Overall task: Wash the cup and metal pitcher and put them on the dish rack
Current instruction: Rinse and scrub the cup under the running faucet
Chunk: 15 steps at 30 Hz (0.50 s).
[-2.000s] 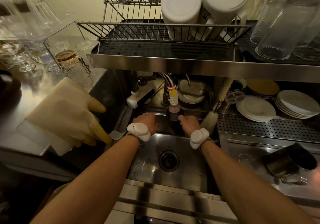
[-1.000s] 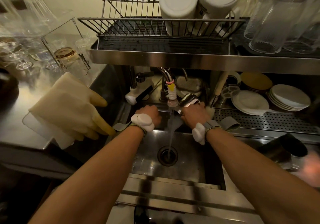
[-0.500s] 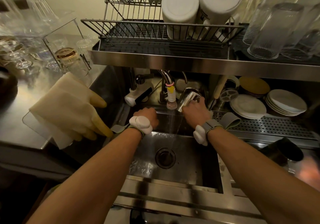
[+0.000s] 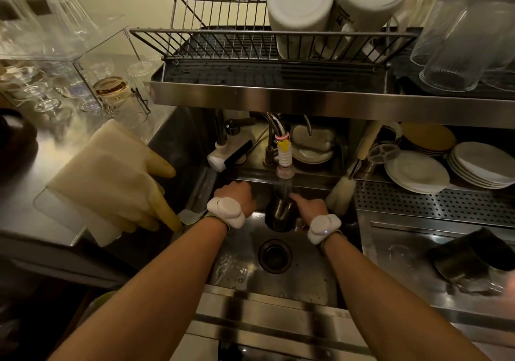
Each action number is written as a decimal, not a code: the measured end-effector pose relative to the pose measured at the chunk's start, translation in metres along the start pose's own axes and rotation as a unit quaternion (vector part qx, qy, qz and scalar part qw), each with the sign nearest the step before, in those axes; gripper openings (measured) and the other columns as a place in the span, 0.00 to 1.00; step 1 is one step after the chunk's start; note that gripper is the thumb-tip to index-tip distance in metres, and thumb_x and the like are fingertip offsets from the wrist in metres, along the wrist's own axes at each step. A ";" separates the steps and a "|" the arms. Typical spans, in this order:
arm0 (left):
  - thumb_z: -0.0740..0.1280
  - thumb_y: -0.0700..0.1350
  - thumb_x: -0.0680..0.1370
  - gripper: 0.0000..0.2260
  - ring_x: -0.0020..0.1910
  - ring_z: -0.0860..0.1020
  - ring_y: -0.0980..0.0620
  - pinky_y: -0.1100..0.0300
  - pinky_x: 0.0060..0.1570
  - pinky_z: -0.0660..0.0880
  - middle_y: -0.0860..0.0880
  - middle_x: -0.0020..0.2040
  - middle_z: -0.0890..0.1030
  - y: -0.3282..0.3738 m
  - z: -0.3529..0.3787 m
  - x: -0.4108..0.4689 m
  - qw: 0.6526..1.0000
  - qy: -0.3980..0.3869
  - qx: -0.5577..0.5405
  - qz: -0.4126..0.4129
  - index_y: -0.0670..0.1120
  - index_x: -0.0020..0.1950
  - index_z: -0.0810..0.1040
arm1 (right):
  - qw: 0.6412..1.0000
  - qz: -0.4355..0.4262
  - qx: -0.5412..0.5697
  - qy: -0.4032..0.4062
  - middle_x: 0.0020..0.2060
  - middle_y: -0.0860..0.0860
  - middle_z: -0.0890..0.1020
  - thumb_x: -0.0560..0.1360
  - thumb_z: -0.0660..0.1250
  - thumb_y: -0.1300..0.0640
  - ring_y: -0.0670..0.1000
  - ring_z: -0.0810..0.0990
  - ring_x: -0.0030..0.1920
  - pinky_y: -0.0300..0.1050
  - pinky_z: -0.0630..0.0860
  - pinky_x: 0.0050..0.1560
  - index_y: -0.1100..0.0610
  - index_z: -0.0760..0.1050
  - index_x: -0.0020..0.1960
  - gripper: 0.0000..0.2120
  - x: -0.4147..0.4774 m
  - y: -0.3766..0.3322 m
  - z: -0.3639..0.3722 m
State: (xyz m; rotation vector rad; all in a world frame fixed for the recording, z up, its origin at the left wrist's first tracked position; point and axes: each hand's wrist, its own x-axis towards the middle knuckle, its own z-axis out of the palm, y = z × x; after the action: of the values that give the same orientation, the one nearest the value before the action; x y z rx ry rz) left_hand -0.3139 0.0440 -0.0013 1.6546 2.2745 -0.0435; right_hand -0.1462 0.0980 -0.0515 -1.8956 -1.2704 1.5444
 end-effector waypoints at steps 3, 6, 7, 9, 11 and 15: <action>0.63 0.50 0.75 0.13 0.53 0.80 0.39 0.52 0.51 0.77 0.43 0.55 0.81 -0.002 0.002 0.000 1.000 -0.004 0.002 -0.003 0.46 0.55 0.81 | 0.999 0.002 0.032 0.021 0.39 0.57 0.79 0.71 0.67 0.50 0.57 0.78 0.41 0.49 0.73 0.43 0.61 0.75 0.36 0.14 0.006 -0.008 -0.002; 0.63 0.51 0.76 0.14 0.54 0.80 0.39 0.52 0.51 0.76 0.42 0.56 0.81 -0.003 0.003 0.001 1.000 -0.003 0.004 -0.007 0.46 0.56 0.80 | 0.999 -0.026 -0.025 -0.011 0.31 0.55 0.76 0.72 0.66 0.50 0.55 0.74 0.34 0.46 0.68 0.38 0.60 0.72 0.32 0.16 0.004 -0.011 0.004; 0.63 0.51 0.76 0.14 0.54 0.80 0.39 0.51 0.51 0.76 0.42 0.57 0.81 -0.003 0.003 0.001 1.000 -0.005 0.002 -0.010 0.46 0.57 0.80 | 0.999 -0.029 -0.044 -0.012 0.30 0.54 0.75 0.73 0.65 0.49 0.55 0.74 0.33 0.46 0.68 0.38 0.59 0.71 0.30 0.18 0.004 -0.009 0.003; 0.63 0.51 0.76 0.15 0.55 0.80 0.40 0.51 0.53 0.77 0.43 0.57 0.80 -0.002 0.003 0.001 1.000 -0.012 0.002 -0.011 0.46 0.57 0.80 | 0.997 -0.026 -0.066 0.015 0.28 0.54 0.73 0.74 0.64 0.49 0.54 0.72 0.32 0.45 0.67 0.38 0.60 0.69 0.28 0.20 0.006 -0.006 -0.001; 0.63 0.51 0.76 0.14 0.54 0.80 0.41 0.51 0.53 0.77 0.43 0.57 0.81 -0.002 0.003 0.001 1.000 -0.016 0.001 -0.011 0.47 0.57 0.80 | 0.996 -0.034 -0.078 0.037 0.28 0.53 0.72 0.76 0.62 0.49 0.54 0.71 0.31 0.45 0.66 0.37 0.59 0.67 0.28 0.21 0.007 -0.007 -0.002; 0.64 0.51 0.75 0.14 0.53 0.80 0.41 0.51 0.52 0.78 0.43 0.56 0.81 -0.003 -0.001 0.000 1.000 -0.018 -0.005 -0.011 0.46 0.56 0.80 | 0.994 -0.055 -0.090 -0.004 0.27 0.53 0.72 0.77 0.62 0.49 0.53 0.71 0.32 0.44 0.66 0.37 0.58 0.67 0.27 0.22 0.007 -0.011 0.002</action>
State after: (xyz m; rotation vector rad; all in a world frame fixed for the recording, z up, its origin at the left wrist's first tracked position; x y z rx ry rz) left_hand -0.3168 0.0430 -0.0011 1.6113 2.2620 -0.0656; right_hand -0.1521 0.1086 -0.0477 -1.8927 -1.5353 1.4254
